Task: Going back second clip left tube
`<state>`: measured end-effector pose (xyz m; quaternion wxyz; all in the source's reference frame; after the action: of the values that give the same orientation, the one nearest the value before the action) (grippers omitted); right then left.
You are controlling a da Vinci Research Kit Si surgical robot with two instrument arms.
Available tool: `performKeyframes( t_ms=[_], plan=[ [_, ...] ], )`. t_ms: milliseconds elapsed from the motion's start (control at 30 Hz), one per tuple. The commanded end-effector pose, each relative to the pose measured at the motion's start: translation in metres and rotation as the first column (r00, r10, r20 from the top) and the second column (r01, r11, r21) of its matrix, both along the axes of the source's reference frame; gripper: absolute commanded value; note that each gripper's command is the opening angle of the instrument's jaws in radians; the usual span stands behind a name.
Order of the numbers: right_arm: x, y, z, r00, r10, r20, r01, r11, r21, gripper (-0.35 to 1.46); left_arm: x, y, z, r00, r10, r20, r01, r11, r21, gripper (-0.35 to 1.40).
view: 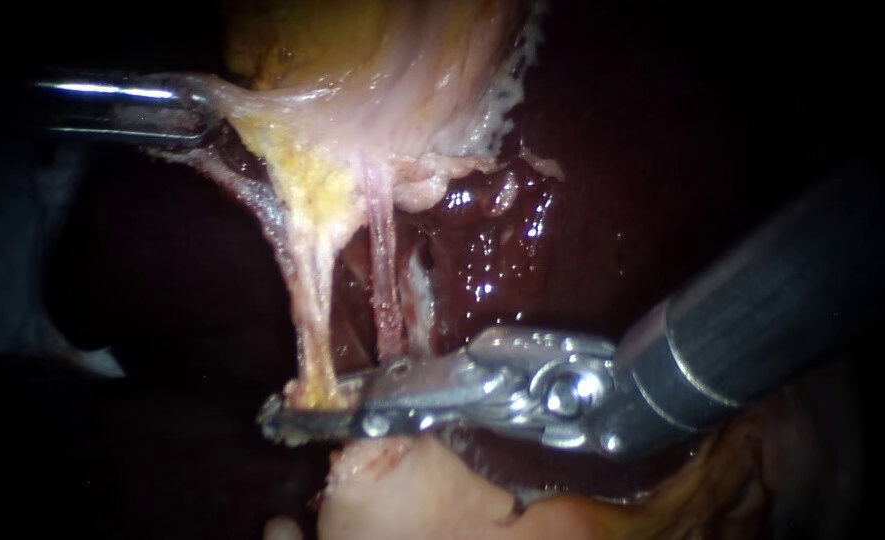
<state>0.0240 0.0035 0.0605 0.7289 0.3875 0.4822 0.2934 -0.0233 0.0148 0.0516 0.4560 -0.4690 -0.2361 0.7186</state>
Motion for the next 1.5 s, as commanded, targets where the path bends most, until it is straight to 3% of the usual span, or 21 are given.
performKeyframes(
  t_ms=[33,167,267,333,467,633,733,833,1067,1267,1500],
  plan=[
    [0.0000,0.0000,0.0000,1.0000,0.000,0.000,0.000,1.000,0.000,-0.35,0.0000,0.0000,0.0000,1.0000,0.000,0.000,0.000,1.000,0.000,-0.35],
    [0.0001,-0.0001,-0.0002,0.9998,-0.008,-0.017,0.008,1.000,0.006,-0.28,0.0000,0.0000,0.0000,1.0000,0.000,0.000,0.000,1.000,0.000,-0.35],
    [0.0008,-0.0002,-0.0002,0.9970,0.000,-0.078,0.001,1.000,0.011,0.28,0.0000,0.0000,0.0000,1.0000,0.000,0.000,0.000,1.000,0.000,-0.35],
    [0.0014,-0.0002,-0.0002,0.9941,-0.010,-0.108,0.011,1.000,0.005,0.41,0.0000,0.0000,0.0000,1.0000,0.000,0.000,0.000,1.000,0.000,-0.35],
    [0.0022,-0.0007,0.0001,0.9928,-0.009,-0.119,0.011,1.000,0.013,0.45,0.0000,0.0000,0.0000,1.0000,0.000,0.000,0.000,1.000,0.000,-0.35],
    [0.0023,-0.0002,0.0012,0.9954,0.033,-0.090,-0.034,0.999,-0.010,0.46,0.0000,0.0000,0.0000,1.0000,0.000,0.000,0.000,1.000,0.000,-0.35],
    [0.0020,0.0007,0.0022,0.9953,0.055,-0.079,-0.062,0.994,-0.089,0.48,0.0000,-0.0001,0.0001,1.0000,-0.001,-0.001,0.001,1.000,-0.001,-0.35],
    [0.0014,0.0015,0.0031,0.9949,0.066,-0.077,-0.079,0.980,-0.185,0.50,-0.0001,-0.0001,0.0002,1.0000,-0.001,-0.001,0.001,1.000,-0.002,-0.35],
    [-0.0013,0.0019,0.0035,0.9974,0.020,-0.069,-0.044,0.930,-0.365,0.50,-0.0001,-0.0002,0.0002,1.0000,0.002,0.001,-0.002,1.000,-0.001,-0.35],
    [-0.0062,0.0025,0.0022,0.9951,-0.035,-0.093,-0.013,0.886,-0.463,0.50,0.0000,-0.0002,0.0001,1.0000,0.002,0.001,-0.002,1.000,-0.001,-0.35],
    [-0.0127,0.0038,0.0006,0.9951,-0.047,-0.087,-0.005,0.852,-0.523,0.50,0.0001,-0.0002,0.0001,1.0000,0.002,0.002,-0.002,1.000,-0.001,-0.35]
  ],
)
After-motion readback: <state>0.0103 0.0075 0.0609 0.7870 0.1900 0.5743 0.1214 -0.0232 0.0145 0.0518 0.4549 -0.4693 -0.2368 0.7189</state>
